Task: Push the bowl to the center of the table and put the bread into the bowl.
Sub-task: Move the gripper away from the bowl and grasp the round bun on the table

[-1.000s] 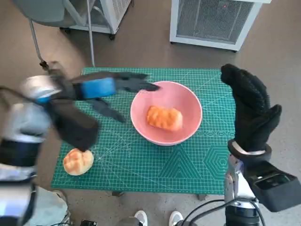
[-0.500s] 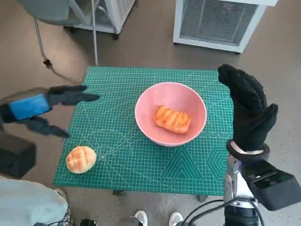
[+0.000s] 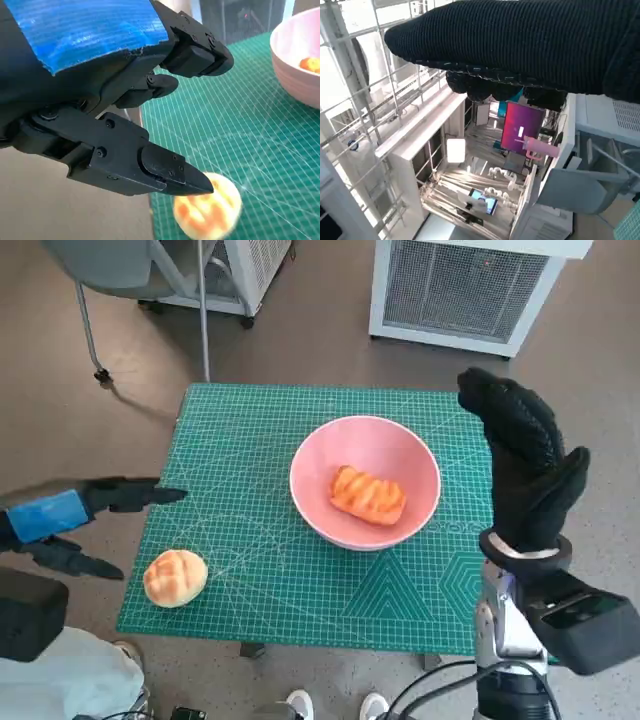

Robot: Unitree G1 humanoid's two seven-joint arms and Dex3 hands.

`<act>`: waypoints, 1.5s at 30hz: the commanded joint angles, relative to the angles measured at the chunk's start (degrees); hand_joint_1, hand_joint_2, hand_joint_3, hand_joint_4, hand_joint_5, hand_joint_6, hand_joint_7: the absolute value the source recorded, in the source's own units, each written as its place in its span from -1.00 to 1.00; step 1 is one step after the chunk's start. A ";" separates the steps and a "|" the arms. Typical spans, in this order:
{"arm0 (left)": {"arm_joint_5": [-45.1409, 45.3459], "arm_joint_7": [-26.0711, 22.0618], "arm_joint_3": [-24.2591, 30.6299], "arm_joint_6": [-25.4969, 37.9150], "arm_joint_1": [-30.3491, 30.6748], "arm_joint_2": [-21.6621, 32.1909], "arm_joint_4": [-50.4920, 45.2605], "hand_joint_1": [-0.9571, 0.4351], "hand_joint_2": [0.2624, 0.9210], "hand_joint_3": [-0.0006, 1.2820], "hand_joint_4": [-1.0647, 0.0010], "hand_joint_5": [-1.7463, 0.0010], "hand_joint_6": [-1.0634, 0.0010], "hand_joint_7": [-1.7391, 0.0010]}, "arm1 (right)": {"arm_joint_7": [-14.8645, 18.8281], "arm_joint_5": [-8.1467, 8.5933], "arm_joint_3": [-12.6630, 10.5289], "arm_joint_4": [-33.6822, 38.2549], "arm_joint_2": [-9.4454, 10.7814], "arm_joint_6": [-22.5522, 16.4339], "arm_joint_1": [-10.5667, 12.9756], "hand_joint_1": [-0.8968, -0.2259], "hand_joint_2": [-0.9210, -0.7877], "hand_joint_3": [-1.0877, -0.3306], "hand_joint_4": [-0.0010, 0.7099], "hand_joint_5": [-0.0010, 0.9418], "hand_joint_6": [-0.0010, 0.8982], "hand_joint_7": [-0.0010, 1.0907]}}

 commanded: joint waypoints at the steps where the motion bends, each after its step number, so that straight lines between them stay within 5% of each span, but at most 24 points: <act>1: -0.49 0.03 0.41 1.14 2.04 -0.17 -1.41 0.32 0.49 -0.99 0.52 1.00 0.26 0.98 | 1.03 1.07 0.24 0.93 -0.03 0.99 0.13 0.28 -1.00 0.19 0.02 -0.96 -1.00 0.40; 33: 9.59 7.31 -13.67 -8.09 0.09 -7.11 14.10 0.35 0.61 -0.98 0.56 0.99 0.29 1.00 | 2.59 2.25 -0.58 -0.93 -1.07 2.86 0.85 0.27 -1.00 0.19 0.01 -0.96 -1.00 0.41; 45: 14.63 9.47 -18.43 -8.39 -1.31 -8.88 18.67 0.40 0.69 -0.98 0.34 0.94 0.21 0.97 | 1.89 1.54 -0.60 -0.85 -0.74 2.80 0.60 0.27 -1.00 0.19 0.03 -0.95 -1.00 0.43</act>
